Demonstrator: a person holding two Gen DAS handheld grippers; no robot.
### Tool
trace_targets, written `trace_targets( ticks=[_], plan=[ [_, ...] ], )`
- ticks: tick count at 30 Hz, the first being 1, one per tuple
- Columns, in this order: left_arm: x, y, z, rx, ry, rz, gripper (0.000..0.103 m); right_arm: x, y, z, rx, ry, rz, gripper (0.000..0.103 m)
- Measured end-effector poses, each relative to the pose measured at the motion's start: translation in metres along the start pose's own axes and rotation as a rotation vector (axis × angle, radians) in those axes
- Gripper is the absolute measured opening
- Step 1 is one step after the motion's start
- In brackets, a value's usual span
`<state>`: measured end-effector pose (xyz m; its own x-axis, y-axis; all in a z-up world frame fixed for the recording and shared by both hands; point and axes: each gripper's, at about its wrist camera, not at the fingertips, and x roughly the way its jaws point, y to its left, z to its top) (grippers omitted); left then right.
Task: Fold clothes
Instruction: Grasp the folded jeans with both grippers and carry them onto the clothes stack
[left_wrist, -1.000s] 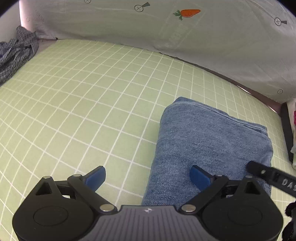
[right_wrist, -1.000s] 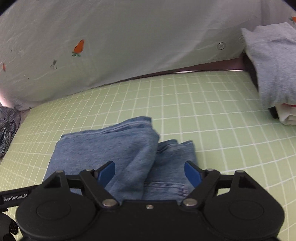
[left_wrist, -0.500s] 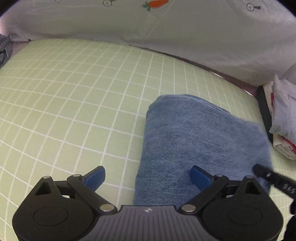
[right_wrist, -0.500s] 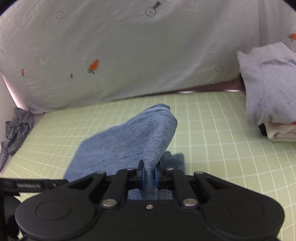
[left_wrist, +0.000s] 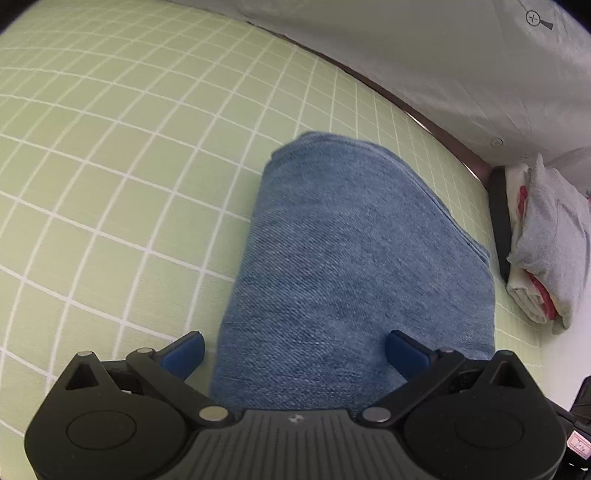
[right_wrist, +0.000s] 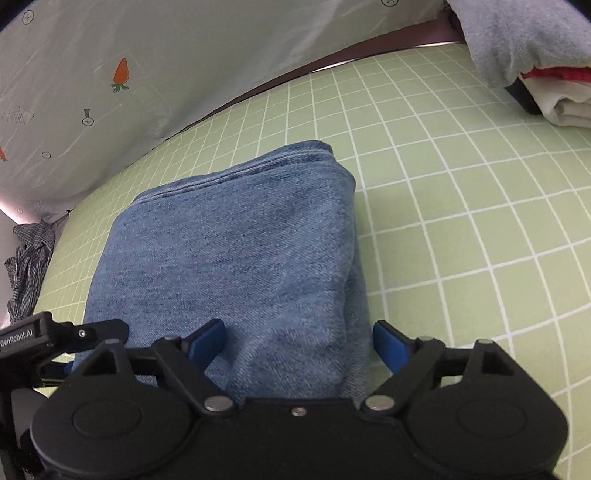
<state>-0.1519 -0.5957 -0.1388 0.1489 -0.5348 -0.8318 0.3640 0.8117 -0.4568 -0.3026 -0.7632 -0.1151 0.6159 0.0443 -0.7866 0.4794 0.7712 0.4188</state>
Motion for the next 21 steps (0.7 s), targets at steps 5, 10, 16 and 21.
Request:
trace_targets(
  ticks=[5,10,16,21],
  plan=[
    [-0.001,-0.005,-0.004,0.046,0.003,-0.041,0.081,0.0,0.004,-0.007,0.094,-0.003,0.056,0.057],
    [-0.02,-0.02,0.003,0.085,0.014,-0.095,0.058,-0.03,0.021,-0.017,0.139,-0.085,0.045,0.023],
    [-0.02,-0.067,-0.003,0.201,0.066,-0.203,0.057,-0.083,0.007,-0.034,0.291,-0.177,-0.006,0.02],
    [-0.008,-0.133,-0.018,0.309,0.113,-0.292,0.057,-0.138,-0.025,-0.042,0.377,-0.282,-0.088,0.02]
  ],
)
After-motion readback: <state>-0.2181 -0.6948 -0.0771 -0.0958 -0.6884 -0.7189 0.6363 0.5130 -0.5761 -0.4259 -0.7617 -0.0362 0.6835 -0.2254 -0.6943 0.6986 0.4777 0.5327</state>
